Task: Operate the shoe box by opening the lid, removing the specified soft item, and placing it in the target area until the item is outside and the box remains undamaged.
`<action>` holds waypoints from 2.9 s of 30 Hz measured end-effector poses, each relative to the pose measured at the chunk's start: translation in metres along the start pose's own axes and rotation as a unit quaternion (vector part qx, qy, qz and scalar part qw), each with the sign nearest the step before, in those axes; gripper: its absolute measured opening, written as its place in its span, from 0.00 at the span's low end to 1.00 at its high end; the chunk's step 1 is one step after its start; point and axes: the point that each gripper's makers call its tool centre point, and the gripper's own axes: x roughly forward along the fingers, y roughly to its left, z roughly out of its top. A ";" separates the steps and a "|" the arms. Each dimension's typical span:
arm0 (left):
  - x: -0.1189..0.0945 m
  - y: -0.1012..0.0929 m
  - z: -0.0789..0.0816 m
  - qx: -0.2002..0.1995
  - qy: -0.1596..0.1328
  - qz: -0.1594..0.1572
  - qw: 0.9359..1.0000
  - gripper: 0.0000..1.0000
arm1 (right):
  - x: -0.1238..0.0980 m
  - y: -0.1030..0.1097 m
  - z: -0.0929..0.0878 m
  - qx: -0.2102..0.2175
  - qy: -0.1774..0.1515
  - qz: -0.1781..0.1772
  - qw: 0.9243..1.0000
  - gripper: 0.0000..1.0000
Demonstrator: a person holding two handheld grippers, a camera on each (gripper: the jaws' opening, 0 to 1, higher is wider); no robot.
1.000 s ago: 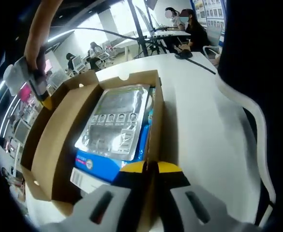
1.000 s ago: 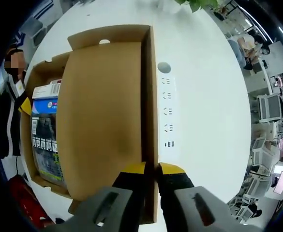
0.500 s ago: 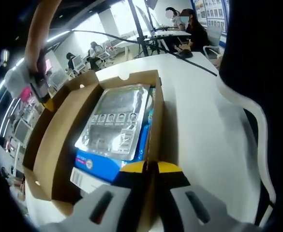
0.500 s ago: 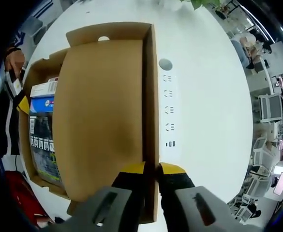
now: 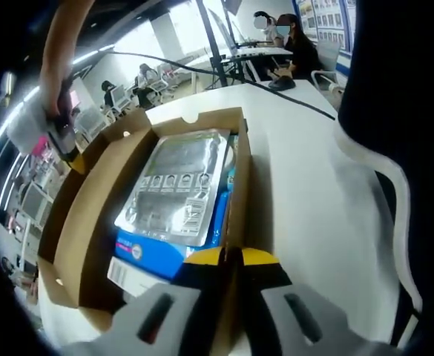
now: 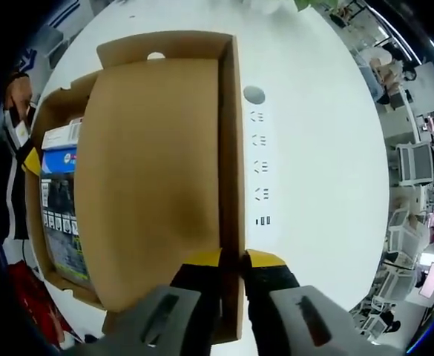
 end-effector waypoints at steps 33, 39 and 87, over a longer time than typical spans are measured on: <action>0.000 -0.001 0.000 -0.003 0.000 -0.002 1.000 0.06 | 0.012 0.000 0.001 0.008 -0.003 0.001 1.000 0.11; -0.001 -0.001 0.001 -0.003 0.001 -0.002 1.000 0.06 | 0.013 -0.001 0.001 0.005 -0.001 -0.001 1.000 0.11; -0.004 -0.001 0.004 -0.001 0.001 -0.004 1.000 0.06 | 0.013 -0.007 0.000 0.041 -0.022 -0.030 0.998 0.14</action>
